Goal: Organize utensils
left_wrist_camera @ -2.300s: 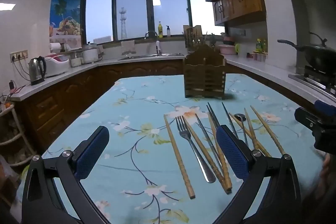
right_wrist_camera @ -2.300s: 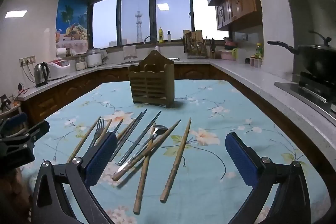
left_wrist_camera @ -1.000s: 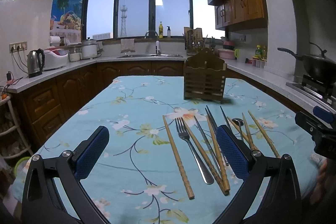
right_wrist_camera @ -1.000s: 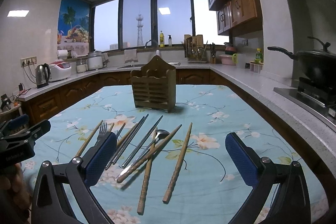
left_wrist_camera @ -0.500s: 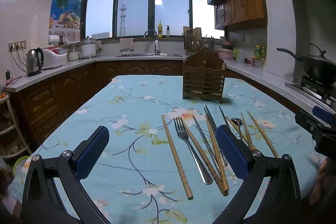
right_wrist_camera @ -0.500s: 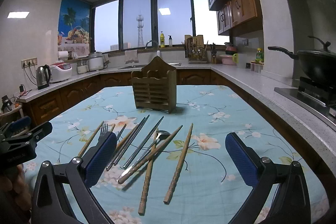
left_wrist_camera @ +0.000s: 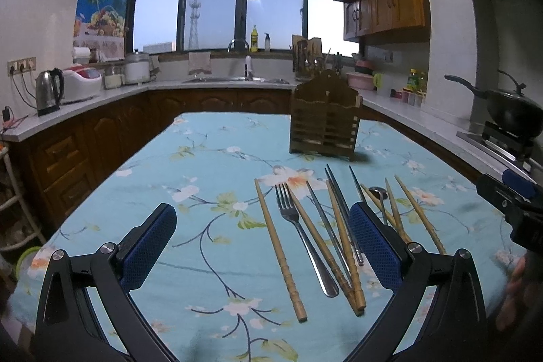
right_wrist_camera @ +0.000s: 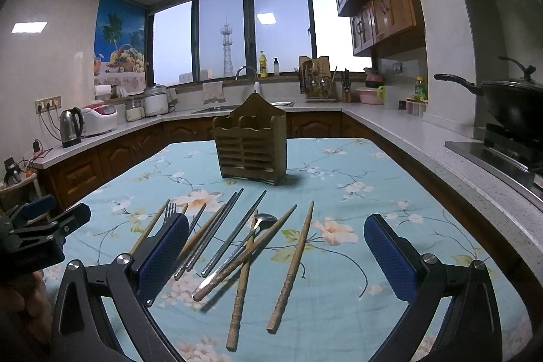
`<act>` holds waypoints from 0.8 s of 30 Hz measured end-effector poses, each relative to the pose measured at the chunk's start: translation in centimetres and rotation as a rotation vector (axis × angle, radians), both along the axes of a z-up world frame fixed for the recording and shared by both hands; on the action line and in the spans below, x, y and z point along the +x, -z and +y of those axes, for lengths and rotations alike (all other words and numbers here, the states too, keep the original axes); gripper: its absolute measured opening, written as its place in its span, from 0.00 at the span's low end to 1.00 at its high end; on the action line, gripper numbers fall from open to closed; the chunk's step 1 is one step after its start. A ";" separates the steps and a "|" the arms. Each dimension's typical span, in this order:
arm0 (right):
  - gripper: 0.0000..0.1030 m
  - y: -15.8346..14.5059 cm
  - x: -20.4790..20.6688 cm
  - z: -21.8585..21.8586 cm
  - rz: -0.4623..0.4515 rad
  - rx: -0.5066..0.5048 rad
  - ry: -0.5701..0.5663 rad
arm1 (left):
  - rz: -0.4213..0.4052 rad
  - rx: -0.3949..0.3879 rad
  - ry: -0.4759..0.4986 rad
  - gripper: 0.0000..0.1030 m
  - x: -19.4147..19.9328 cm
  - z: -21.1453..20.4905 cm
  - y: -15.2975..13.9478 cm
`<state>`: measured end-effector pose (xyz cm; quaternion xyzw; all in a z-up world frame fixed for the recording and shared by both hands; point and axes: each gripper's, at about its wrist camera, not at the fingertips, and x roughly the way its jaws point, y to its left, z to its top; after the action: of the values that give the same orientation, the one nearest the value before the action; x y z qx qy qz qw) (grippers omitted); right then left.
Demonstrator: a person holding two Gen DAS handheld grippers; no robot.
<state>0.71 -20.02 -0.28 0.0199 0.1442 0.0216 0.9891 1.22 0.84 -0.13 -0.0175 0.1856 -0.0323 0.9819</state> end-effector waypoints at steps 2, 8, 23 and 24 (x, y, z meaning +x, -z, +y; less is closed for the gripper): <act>1.00 -0.2 0.1 0.1 0.006 0.005 -0.002 | 0.015 -0.005 0.006 1.00 0.3 0.2 0.0; 1.00 -0.8 0.9 -0.1 0.021 0.034 -0.020 | 0.063 -0.028 0.026 1.00 1.6 0.7 -0.4; 0.98 -1.5 7.0 -1.7 0.209 0.160 -0.058 | 0.256 -0.071 0.031 0.96 7.8 2.4 -0.4; 0.96 -1.5 7.7 -1.8 0.225 0.171 -0.059 | 0.271 -0.073 0.033 0.94 8.4 2.4 -0.3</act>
<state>8.41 -21.80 1.22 0.1020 0.2523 0.0604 0.9604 9.58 3.28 0.16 -0.0544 0.3154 -0.0525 0.9459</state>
